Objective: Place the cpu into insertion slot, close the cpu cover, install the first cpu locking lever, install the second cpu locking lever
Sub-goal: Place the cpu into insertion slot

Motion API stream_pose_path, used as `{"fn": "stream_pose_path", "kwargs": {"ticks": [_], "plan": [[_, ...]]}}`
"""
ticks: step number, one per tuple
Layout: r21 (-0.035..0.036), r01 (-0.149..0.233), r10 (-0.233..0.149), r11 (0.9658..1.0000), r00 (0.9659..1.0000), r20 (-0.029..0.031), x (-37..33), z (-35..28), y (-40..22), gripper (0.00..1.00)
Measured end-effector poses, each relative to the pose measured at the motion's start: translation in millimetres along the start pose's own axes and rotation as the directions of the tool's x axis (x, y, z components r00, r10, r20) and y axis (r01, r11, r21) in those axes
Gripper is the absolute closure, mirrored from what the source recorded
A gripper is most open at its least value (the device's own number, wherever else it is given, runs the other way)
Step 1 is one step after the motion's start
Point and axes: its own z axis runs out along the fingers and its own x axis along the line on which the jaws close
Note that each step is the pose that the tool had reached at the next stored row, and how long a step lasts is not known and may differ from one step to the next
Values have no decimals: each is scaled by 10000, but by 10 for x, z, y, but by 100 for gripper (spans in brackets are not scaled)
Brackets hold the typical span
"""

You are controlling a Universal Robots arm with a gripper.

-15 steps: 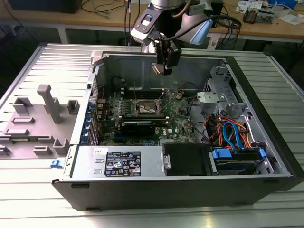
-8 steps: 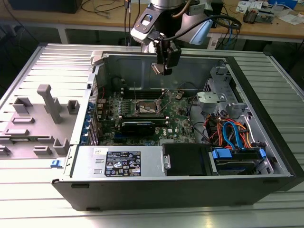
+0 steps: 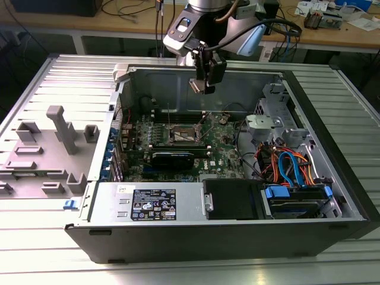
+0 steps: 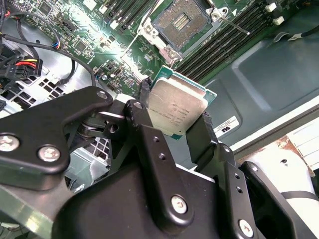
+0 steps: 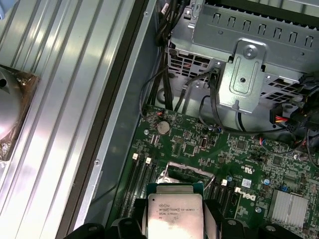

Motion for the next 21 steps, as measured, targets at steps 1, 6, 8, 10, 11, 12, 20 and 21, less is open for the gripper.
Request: {"fn": "stream_pose_path", "kwargs": {"ticks": [1, 6, 8, 10, 11, 12, 20, 21], "plan": [[0, 0, 0, 10000, 10000, 0, 0, 0, 0, 46], [-1, -1, 1, 10000, 10000, 0, 0, 0, 0, 46], [-1, -26, 26, 10000, 10000, 3, 0, 1, 0, 46], [-7, -309, 309, 9995, 9995, 26, 0, 3, 0, 46], [-12, -536, 536, 9986, 9986, 47, 0, 4, 0, 46], [-16, -682, 682, 9977, 9977, 60, 0, 5, 0, 46], [-42, -1558, 1558, 9878, 9877, 138, 0, 16, -4, 46], [-43, -1594, 1595, 9872, 9871, 141, 1, 16, -4, 46]]}}
